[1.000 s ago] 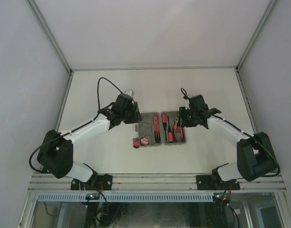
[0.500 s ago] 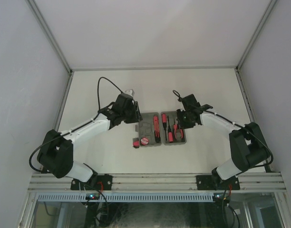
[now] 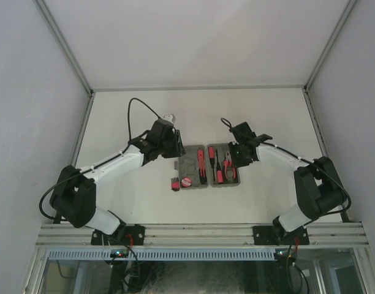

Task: Sort the tools into containers
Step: Adjust the pliers in the storage box.

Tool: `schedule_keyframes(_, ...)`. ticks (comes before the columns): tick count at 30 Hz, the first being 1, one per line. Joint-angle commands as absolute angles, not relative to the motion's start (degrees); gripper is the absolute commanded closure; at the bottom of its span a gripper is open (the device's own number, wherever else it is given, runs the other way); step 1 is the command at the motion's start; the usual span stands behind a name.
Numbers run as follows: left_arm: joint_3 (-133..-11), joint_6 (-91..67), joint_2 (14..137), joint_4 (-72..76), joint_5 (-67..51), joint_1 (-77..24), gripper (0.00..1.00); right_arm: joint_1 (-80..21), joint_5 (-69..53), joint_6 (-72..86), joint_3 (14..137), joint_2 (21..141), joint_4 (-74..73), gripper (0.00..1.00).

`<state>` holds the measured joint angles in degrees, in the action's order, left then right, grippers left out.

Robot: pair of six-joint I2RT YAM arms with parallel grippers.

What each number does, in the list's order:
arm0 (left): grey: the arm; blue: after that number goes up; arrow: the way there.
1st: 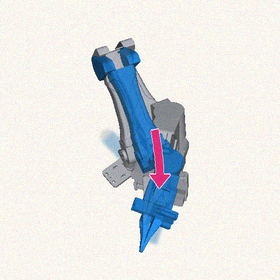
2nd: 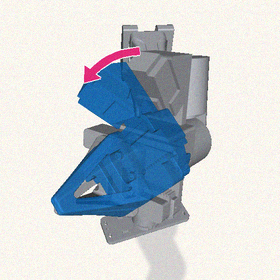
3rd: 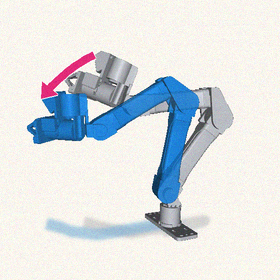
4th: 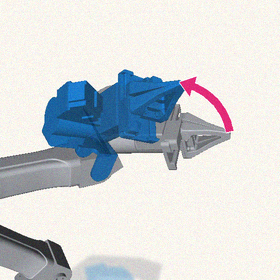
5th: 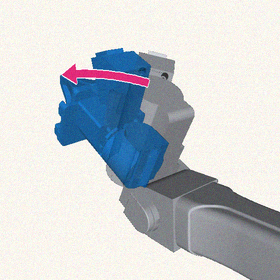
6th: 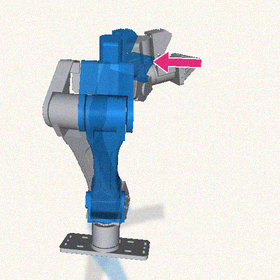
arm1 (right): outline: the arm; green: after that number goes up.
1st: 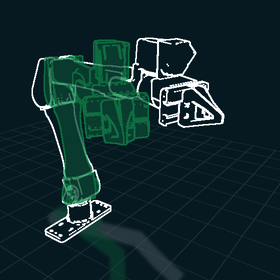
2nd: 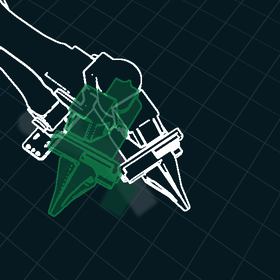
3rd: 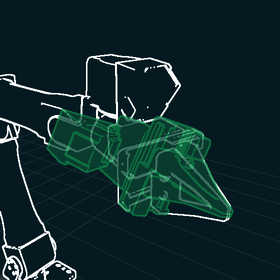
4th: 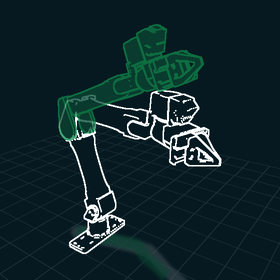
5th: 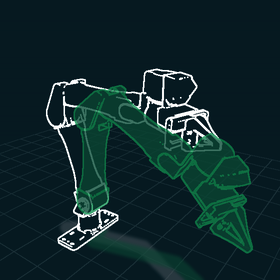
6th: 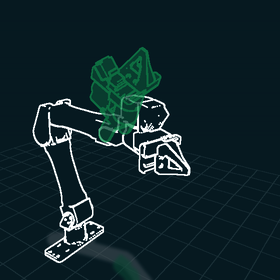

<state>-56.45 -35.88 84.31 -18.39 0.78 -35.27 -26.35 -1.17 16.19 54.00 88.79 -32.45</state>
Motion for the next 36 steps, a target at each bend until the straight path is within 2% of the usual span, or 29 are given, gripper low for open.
schedule_keyframes(1,-62.0,-35.4,85.4,-16.7,-0.8,-36.9,0.58,-26.5,-1.4,15.4,55.8,85.0,-33.4,0.79)
schedule_keyframes(16,-67.9,-37.7,91.9,-16.0,-2.9,-44.1,0.59,-24.1,-8.3,16.1,52.8,82.5,-34.3,0.85)
schedule_keyframes(36,-67.9,-37.9,94.4,-16.2,-2.7,-45.5,0.61,-24.6,-5.6,16.1,52.8,87.6,-35.4,0.87)
